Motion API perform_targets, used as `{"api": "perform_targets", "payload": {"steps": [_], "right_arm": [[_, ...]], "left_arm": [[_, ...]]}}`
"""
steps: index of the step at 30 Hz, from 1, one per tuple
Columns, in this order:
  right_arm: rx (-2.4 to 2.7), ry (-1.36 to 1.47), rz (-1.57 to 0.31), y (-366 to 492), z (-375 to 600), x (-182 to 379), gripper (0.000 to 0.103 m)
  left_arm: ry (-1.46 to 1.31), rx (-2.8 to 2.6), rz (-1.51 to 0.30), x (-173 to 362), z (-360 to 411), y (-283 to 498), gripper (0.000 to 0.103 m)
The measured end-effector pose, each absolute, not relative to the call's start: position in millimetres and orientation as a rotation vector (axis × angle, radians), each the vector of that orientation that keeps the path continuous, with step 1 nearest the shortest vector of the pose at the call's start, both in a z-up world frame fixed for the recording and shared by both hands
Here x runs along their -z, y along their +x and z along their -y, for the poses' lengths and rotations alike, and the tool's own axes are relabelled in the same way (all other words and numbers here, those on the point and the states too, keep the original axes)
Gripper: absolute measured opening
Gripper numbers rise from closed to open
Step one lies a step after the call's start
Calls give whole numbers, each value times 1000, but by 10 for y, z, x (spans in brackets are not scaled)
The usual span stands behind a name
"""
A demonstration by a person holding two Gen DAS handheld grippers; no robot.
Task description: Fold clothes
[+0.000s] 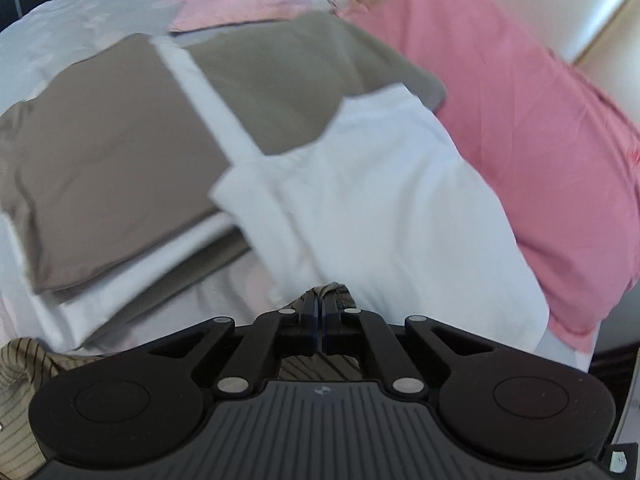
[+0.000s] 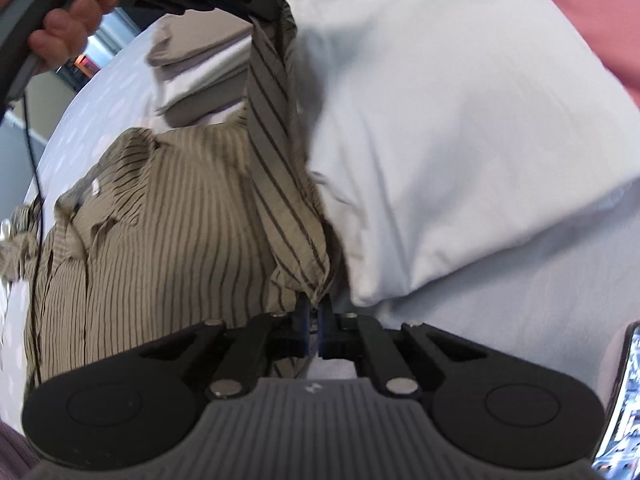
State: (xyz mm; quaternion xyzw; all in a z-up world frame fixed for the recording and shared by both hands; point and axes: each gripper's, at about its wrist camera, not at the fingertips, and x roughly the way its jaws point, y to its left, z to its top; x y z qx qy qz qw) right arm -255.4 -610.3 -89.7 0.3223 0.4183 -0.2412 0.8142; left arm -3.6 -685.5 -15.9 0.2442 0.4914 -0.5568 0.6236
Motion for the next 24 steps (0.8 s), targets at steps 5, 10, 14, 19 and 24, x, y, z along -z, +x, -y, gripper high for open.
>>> {"api": "perform_targets", "payload": {"steps": [5, 10, 14, 19, 24], "right_arm": [[471, 472, -899, -2361, 5804, 708, 4], [419, 294, -932, -2219, 5553, 674, 4], [328, 278, -916, -2135, 5438, 661, 4], [217, 267, -944, -1974, 5305, 763, 15], [181, 296, -941, -1946, 5322, 724, 34]], "left_arm": [[428, 1266, -1165, 119, 6527, 359, 0], [317, 1286, -1182, 104, 6076, 636, 0], [325, 1240, -1172, 266, 5703, 830, 0], [400, 1125, -1213, 638, 5421, 1040, 0], [515, 1090, -1160, 702, 5407, 1057, 12]]}}
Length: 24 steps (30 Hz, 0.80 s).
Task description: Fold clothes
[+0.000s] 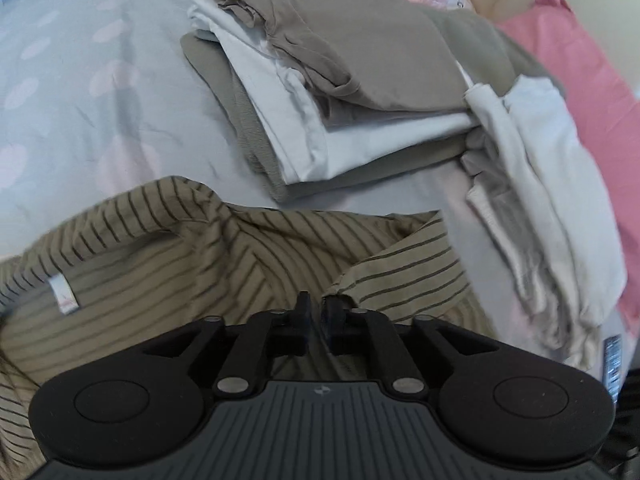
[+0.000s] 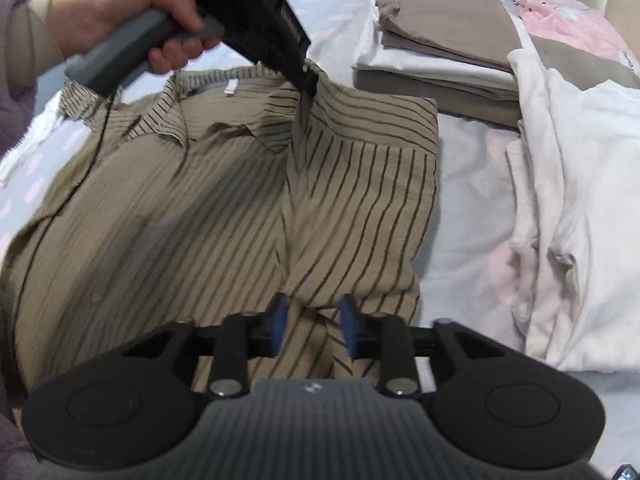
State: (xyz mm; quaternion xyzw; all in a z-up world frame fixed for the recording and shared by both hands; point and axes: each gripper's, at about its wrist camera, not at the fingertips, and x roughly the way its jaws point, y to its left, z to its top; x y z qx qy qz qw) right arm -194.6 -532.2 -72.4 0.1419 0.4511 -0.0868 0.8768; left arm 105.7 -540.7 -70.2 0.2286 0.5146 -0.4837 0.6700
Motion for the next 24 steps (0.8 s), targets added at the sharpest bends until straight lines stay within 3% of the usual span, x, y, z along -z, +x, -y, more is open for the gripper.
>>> {"api": "perform_targets", "payload": {"steps": [4, 12, 17, 24], "right_arm": [[232, 304, -939, -1990, 5427, 671, 35], [268, 337, -1009, -2133, 5626, 768, 39], [176, 323, -1029, -2088, 5456, 825, 39], [163, 94, -1014, -1956, 5142, 969, 40]], "left_arm": [[634, 1064, -1085, 618, 5560, 966, 36], [845, 1012, -961, 540, 5706, 844, 37], [859, 1009, -1029, 543, 5664, 837, 42], [782, 1035, -1067, 451, 5519, 910, 43]]}}
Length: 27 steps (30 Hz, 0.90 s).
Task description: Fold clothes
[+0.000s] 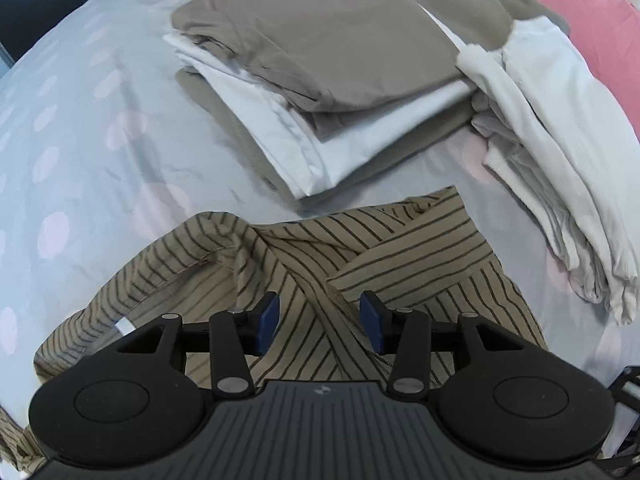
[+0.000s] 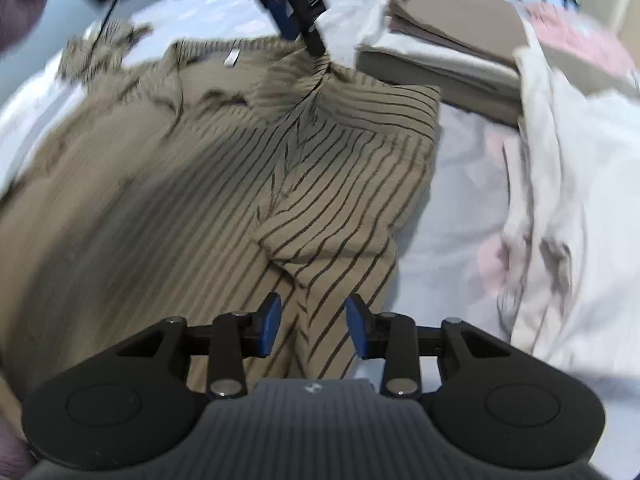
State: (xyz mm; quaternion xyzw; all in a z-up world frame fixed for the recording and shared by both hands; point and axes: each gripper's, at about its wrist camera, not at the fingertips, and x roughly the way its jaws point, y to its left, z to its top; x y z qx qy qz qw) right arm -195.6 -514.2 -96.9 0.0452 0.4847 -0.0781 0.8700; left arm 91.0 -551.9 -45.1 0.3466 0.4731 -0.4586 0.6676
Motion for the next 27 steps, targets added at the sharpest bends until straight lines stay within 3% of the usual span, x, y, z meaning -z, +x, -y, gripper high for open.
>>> {"api": "perform_targets", "payload": {"steps": [5, 6, 7, 20, 23, 25, 27], "right_arm": [[168, 44, -1038, -1874, 5137, 1077, 33], [170, 47, -1045, -1861, 5155, 1090, 14], [172, 49, -1052, -1847, 5172, 1104, 3], [178, 150, -1077, -1941, 5346, 1125, 4], [172, 145, -1086, -1927, 5354, 1146, 4], [171, 153, -1085, -1952, 5374, 1149, 4], [180, 166, -1081, -1975, 5391, 1136, 4]], "left_arm": [[710, 1126, -1051, 340, 5618, 852, 47], [699, 1141, -1047, 337, 5664, 826, 47], [690, 1152, -1038, 340, 5714, 796, 47], [697, 1178, -1214, 907, 6636, 571, 47], [734, 1160, -1275, 1091, 6731, 573, 32], [753, 1159, -1315, 1203, 6774, 583, 8], [724, 1194, -1327, 1242, 6800, 601, 1]]}}
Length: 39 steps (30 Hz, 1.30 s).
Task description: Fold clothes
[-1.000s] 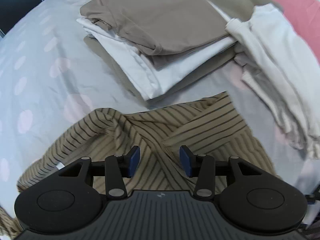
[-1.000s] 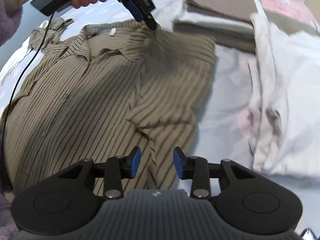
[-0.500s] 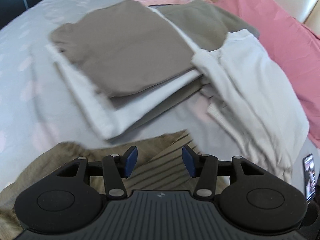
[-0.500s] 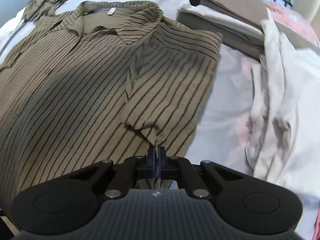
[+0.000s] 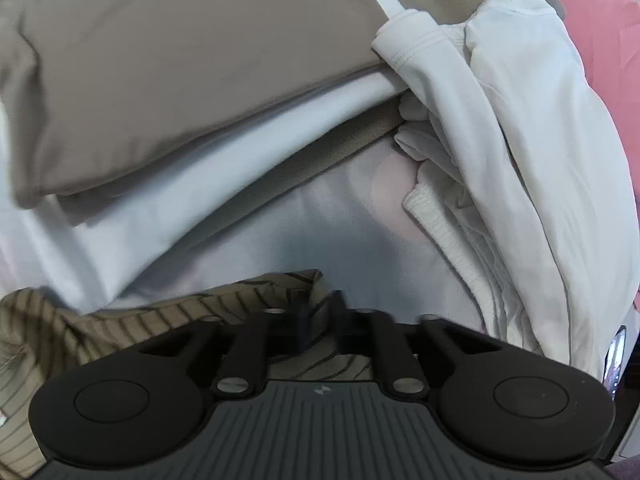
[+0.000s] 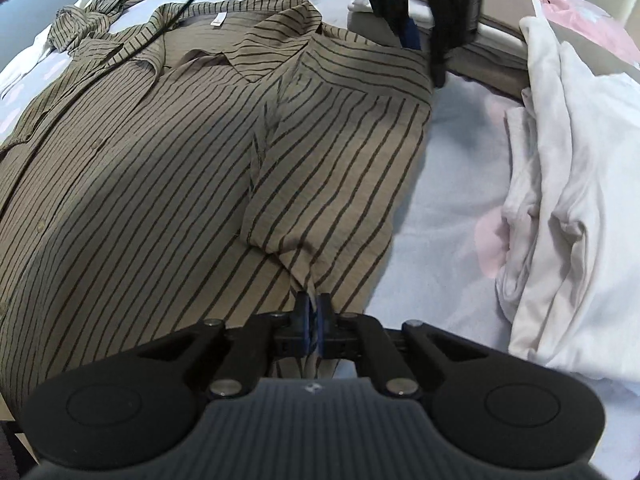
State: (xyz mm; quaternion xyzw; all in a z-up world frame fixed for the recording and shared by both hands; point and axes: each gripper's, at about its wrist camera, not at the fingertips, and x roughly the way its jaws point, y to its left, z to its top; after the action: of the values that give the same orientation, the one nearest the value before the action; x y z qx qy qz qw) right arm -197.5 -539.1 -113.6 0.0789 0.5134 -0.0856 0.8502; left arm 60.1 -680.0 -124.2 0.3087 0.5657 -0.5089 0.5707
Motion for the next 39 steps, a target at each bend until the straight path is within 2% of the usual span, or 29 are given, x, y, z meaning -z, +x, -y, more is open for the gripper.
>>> {"api": "perform_targets", "payload": {"steps": [6, 12, 17, 19, 24, 26, 27, 28, 33, 39], "right_arm": [[266, 155, -1083, -2082, 5486, 976, 2], [279, 146, -1147, -2087, 5521, 1082, 2], [288, 189, -1185, -2123, 5619, 1118, 2], [290, 197, -1195, -2145, 5651, 1104, 7], [307, 201, -1184, -2214, 5713, 1010, 8], [293, 206, -1137, -2264, 5708, 928, 17], [286, 208, -1113, -2289, 5704, 887, 32], [279, 210, -1088, -2314, 5700, 846, 39], [221, 82, -992, -2342, 5493, 737, 38], [225, 99, -1051, -2359, 5415, 922, 34]], "left_arm": [[647, 1305, -1225, 1121, 6924, 564, 1], [627, 1311, -1235, 1296, 7015, 496, 1], [496, 1338, -1210, 1289, 6965, 562, 1], [504, 1344, -1199, 1220, 6989, 535, 2], [597, 1375, -1111, 1001, 6922, 426, 8], [625, 1391, -1078, 900, 6814, 426, 8], [640, 1399, -1057, 853, 6738, 405, 8], [652, 1408, -1034, 807, 6649, 394, 8], [665, 1457, -1013, 663, 6263, 234, 8], [678, 1519, -1032, 672, 5715, -120, 8]]}}
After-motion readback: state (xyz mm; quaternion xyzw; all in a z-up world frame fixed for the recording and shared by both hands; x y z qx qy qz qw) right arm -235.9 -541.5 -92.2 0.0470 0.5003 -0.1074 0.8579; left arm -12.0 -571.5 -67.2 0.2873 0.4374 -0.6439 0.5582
